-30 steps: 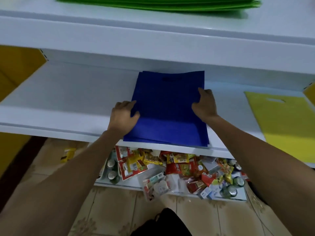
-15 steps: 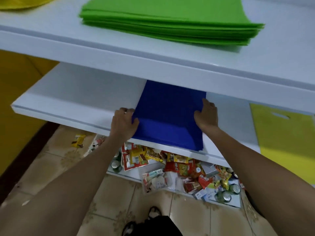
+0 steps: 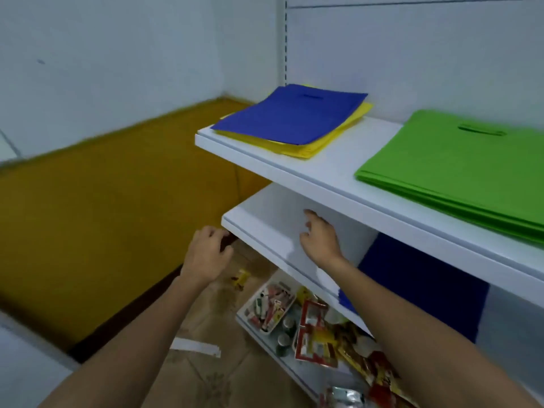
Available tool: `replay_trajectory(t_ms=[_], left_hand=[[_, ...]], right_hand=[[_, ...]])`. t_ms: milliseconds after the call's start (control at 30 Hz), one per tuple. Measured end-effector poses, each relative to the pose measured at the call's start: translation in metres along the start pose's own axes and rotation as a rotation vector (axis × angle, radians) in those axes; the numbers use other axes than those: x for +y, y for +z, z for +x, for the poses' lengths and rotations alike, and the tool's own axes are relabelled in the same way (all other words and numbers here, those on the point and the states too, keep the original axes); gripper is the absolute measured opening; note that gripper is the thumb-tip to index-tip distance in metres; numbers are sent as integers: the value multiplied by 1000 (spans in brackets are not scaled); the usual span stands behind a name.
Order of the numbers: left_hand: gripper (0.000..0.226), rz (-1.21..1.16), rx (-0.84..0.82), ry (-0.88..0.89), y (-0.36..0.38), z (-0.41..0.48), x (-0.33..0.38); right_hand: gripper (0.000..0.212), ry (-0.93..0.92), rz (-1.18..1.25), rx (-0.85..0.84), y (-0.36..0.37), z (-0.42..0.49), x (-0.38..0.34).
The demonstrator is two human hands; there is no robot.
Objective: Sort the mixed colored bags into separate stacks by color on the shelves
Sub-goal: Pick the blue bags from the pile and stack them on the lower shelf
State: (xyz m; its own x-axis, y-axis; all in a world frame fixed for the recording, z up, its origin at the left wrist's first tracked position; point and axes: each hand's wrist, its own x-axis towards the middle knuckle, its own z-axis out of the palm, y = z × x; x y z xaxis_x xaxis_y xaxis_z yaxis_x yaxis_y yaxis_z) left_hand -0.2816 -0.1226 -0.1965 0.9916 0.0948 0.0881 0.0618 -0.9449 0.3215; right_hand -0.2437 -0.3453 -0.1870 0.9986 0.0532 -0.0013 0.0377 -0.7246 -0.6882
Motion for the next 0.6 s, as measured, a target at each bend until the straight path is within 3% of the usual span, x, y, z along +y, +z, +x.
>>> replay_trajectory(t_ms=[200, 600], left_hand=[[38, -20, 105, -148, -81, -21, -93], [32, -27, 376, -110, -198, -44, -190]], right_hand=[[57, -240, 13, -19, 56, -1, -125], [57, -522, -39, 65, 95, 13, -286]])
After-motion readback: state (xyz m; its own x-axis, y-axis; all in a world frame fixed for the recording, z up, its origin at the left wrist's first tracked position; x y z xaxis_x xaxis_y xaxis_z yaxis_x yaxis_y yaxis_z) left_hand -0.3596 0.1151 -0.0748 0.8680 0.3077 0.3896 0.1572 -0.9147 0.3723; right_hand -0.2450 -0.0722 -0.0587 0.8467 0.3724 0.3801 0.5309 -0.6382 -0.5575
